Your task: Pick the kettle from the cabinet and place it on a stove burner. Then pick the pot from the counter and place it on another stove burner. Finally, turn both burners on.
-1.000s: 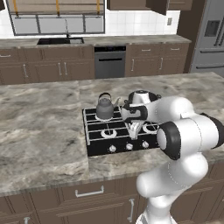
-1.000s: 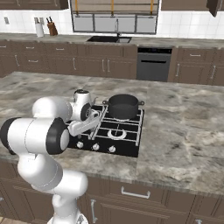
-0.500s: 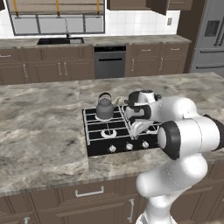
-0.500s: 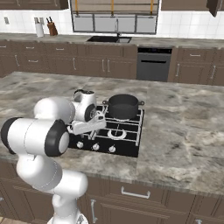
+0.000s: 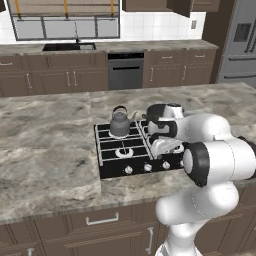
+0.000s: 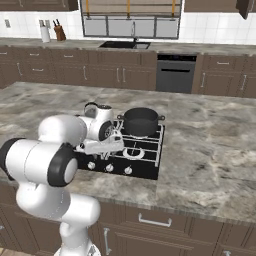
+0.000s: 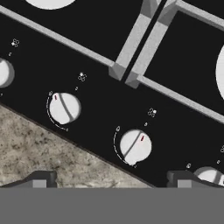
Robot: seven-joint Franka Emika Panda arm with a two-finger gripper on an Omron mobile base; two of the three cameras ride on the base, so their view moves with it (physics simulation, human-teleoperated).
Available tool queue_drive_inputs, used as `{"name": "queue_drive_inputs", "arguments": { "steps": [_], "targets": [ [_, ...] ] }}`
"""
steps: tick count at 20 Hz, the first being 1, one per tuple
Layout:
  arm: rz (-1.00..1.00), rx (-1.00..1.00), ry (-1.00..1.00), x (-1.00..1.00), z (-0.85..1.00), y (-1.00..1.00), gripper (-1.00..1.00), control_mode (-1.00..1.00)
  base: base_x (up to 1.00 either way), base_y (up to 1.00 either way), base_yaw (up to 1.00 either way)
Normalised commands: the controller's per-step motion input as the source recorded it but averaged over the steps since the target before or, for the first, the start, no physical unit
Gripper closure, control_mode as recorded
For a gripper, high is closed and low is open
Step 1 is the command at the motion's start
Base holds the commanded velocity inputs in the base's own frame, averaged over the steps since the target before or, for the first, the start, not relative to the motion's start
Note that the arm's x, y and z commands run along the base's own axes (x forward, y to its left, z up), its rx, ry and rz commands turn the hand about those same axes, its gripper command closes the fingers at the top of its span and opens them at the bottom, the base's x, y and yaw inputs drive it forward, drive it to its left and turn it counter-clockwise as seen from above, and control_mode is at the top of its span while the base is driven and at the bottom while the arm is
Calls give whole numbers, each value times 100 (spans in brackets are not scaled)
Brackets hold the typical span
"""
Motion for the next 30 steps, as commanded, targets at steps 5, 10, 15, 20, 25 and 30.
{"name": "queue_drive_inputs", "arguments": {
  "steps": [5,10,15,20,25,30],
  "targets": [
    [-4,1,-2,-14,-13,-12,-100,-100,0,0,0],
    [0,0,-3,0,-25,-3,-100,-100,0,0,0],
    [0,0,0,33,-25,-1,-100,-100,0,0,0],
    [0,3,0,30,-13,-3,-100,-100,0,0,0],
    [-4,4,0,5,-4,-14,-100,-100,0,0,0],
    [-3,3,0,-17,-3,-4,-100,-100,0,0,0]
  ]
}}
